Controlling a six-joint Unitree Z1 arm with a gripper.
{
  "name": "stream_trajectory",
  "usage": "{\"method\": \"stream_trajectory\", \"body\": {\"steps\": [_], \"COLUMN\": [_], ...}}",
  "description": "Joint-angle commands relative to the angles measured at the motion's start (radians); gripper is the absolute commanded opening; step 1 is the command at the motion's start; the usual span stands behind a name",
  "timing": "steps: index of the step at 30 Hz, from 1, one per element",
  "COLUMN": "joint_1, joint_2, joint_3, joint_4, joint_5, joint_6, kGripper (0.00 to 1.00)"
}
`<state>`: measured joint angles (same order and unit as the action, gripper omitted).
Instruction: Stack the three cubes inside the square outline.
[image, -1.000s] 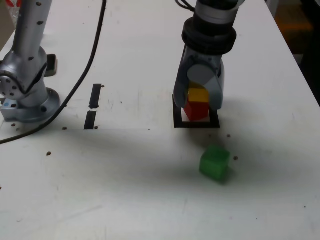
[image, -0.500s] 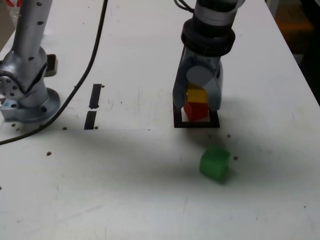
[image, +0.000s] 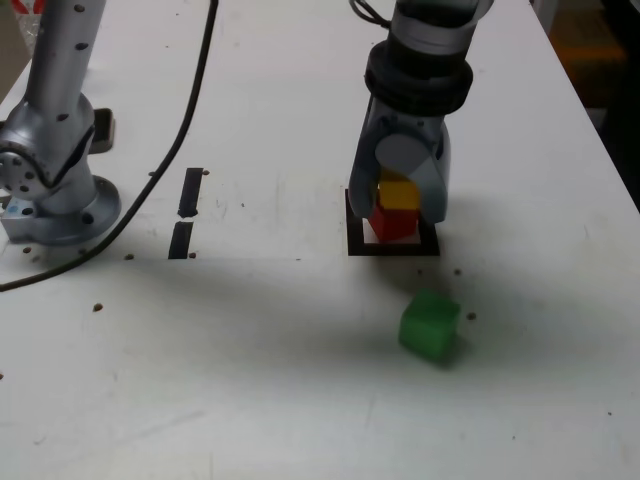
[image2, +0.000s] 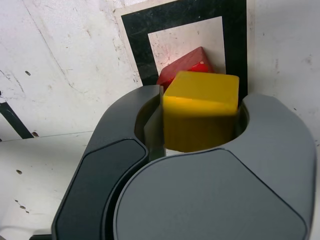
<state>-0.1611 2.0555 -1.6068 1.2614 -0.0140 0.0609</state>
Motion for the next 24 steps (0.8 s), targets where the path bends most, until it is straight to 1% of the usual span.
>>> {"method": "stream_trajectory", "body": {"steps": [1, 5, 17, 24], "joint_1": [0.002, 0.002, 0.002, 0.002], "joint_2": [-0.003, -0.004, -0.018, -0.082], "joint_3": [0.002, 0.006, 0.021, 0.041], "joint_4": [-0.003, -0.008, -0.009, 0.007], "joint_5": [-0.001, -0.001, 0.007, 0.010], "joint_6": [0.002, 0.002, 0.002, 0.002], "kGripper": [0.63, 0.68, 0.71, 0.74]}}
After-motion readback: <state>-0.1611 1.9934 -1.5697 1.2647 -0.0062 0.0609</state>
